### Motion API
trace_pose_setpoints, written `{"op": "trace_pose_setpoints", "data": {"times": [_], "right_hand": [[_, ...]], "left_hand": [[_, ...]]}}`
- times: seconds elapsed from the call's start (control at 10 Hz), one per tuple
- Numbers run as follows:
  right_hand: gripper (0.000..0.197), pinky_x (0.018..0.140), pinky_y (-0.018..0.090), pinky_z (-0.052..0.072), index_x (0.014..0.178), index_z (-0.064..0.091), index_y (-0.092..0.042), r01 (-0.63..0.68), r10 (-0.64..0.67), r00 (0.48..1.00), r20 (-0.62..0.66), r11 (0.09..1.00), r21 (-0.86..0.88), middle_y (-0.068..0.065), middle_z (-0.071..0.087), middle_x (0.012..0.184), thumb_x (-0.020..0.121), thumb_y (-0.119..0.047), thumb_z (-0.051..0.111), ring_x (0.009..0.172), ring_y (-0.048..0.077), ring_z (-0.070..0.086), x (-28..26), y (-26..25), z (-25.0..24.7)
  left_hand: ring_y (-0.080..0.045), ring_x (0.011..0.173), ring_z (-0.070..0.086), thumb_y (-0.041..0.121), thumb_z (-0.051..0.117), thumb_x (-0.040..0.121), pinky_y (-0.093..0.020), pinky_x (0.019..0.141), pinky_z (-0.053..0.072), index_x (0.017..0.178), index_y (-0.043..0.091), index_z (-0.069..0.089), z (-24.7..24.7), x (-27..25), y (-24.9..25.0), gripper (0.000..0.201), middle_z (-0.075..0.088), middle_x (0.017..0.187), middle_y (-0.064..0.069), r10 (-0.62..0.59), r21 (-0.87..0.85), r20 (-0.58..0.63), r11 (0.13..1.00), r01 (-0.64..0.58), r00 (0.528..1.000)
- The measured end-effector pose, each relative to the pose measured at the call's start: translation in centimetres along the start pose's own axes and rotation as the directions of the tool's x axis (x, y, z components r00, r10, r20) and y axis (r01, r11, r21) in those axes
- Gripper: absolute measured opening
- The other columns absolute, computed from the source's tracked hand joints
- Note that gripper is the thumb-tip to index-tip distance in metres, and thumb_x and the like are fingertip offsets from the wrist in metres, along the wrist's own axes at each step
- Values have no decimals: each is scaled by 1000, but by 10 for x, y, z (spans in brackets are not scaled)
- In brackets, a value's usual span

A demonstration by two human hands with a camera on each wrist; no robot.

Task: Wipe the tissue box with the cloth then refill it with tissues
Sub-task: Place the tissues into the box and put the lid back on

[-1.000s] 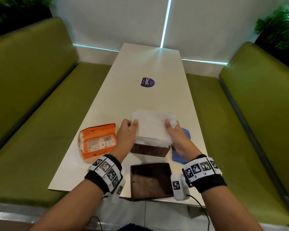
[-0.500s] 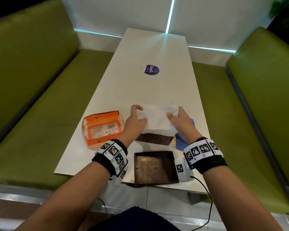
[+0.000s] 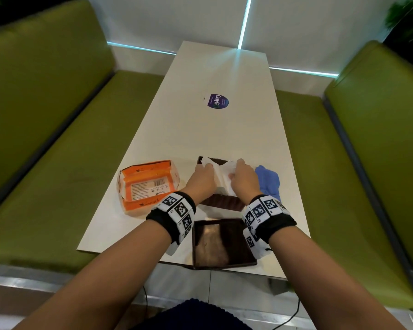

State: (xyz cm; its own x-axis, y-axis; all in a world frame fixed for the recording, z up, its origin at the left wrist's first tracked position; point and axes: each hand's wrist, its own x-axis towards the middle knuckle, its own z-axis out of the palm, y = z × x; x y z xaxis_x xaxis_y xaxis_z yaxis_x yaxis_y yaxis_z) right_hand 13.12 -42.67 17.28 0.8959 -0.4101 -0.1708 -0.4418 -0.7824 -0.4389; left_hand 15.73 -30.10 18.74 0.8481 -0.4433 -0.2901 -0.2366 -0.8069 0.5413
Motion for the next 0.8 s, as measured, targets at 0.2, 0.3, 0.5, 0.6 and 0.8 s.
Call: {"op": "trace_pose_setpoints", "data": {"times": [0.2, 0.3, 0.5, 0.6, 0.8], "right_hand": [[29, 94, 34, 41, 124, 43, 0, 61, -74, 997, -36, 956, -286, 18, 51, 128, 96, -6, 48, 116, 30, 52, -2, -1, 7], [37, 95, 33, 38, 125, 43, -3, 129, -170, 983, -74, 912, -389, 16, 49, 127, 95, -19, 56, 116, 29, 48, -4, 4, -3], [55, 95, 40, 40, 137, 47, -13, 397, -426, 905, -15, 855, -335, 12, 46, 135, 85, -6, 65, 119, 33, 44, -6, 17, -20], [48, 87, 40, 42, 127, 53, -11, 424, -396, 905, 153, 827, -368, 13, 50, 122, 81, -3, 66, 111, 34, 49, -2, 20, -7], [52, 88, 36, 38, 130, 48, -6, 442, -400, 897, 189, 823, -355, 17, 49, 120, 81, 2, 60, 111, 33, 48, 5, 17, 8]], "left_hand": [[-38, 115, 54, 1, 41, 97, -35, 88, 45, 130, -4, 42, 7, 1, -4, 34, 42, 135, -26, 9, 126, -33, 992, -5, 999], [-38, 115, 52, -4, 46, 93, -37, 89, 48, 124, -2, 48, 8, -1, -8, 31, 40, 136, -25, 63, 239, -55, 970, -49, 996], [-35, 140, 33, 5, 44, 98, -43, 109, 39, 141, 2, 42, -4, 10, -6, 43, 30, 153, -20, 238, 393, 8, 893, -222, 971], [-36, 124, 47, 0, 46, 93, -43, 99, 45, 130, 3, 52, -3, 16, 0, 38, 43, 136, -20, 224, 475, 170, 834, -279, 960], [-39, 123, 46, 2, 44, 94, -46, 94, 48, 135, 6, 45, -7, 19, 0, 41, 47, 131, -20, 104, 567, 273, 786, -247, 956]]}}
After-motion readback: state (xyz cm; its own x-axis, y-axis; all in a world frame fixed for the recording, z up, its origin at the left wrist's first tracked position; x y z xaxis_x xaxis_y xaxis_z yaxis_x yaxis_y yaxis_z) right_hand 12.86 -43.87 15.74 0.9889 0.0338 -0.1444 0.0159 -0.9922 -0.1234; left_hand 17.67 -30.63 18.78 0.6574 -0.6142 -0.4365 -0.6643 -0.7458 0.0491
